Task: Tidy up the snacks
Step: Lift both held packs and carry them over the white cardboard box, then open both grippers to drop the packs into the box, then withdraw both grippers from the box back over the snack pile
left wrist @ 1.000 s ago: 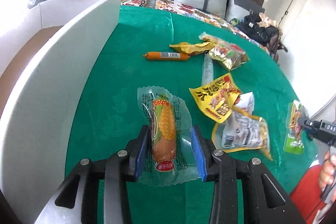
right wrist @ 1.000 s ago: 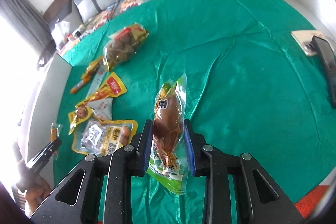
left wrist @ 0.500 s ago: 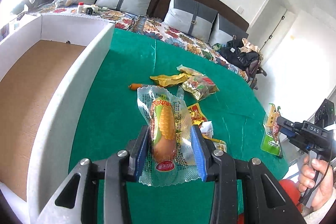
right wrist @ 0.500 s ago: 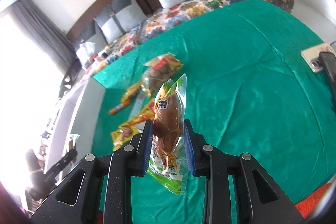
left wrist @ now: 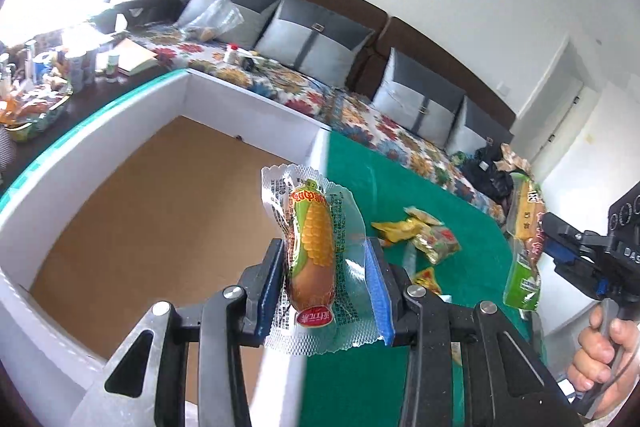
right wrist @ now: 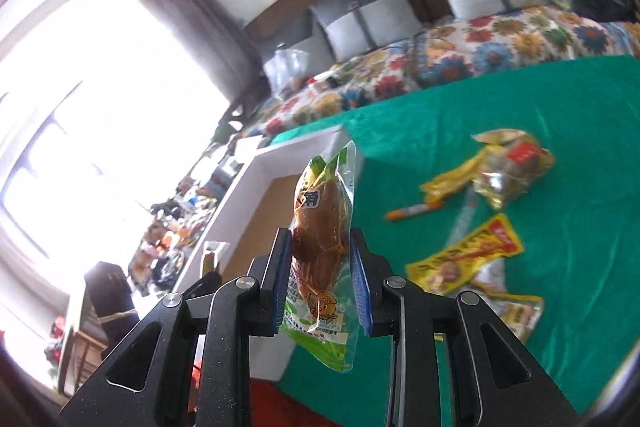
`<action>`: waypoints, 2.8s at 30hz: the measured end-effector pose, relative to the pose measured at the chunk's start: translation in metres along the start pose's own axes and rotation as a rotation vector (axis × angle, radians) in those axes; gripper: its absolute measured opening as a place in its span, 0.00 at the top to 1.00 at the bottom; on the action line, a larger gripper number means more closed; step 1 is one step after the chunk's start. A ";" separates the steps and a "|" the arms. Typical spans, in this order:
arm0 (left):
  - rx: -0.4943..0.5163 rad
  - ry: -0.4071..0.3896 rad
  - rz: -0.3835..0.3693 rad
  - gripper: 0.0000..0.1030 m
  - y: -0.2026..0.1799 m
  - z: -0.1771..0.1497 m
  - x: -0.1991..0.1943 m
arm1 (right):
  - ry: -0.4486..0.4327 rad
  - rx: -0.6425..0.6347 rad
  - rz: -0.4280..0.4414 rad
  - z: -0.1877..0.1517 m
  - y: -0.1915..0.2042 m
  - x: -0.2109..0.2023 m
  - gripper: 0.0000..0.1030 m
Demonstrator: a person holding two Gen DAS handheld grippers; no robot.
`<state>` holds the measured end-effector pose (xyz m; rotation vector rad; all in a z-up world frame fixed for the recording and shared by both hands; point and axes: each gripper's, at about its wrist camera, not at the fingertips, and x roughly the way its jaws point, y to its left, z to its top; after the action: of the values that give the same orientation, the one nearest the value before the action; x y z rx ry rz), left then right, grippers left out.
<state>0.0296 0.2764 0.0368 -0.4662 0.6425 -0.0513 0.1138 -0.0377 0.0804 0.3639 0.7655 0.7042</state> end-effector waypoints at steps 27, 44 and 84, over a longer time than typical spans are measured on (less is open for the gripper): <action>0.359 0.016 0.414 0.16 -0.055 -0.029 0.078 | 0.082 -0.084 -0.727 -0.115 -0.239 -0.054 0.34; 0.398 0.131 0.514 0.16 -0.085 -0.064 0.129 | 0.098 0.007 -0.764 -0.122 -0.287 -0.062 0.29; 0.353 0.340 0.278 0.00 -0.120 -0.185 0.177 | 0.086 -0.010 -0.782 -0.125 -0.293 -0.059 0.09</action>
<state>0.0746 0.0614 -0.1412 -0.0217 1.0058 0.0209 0.1220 -0.2820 -0.1323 0.0064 0.9017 -0.0135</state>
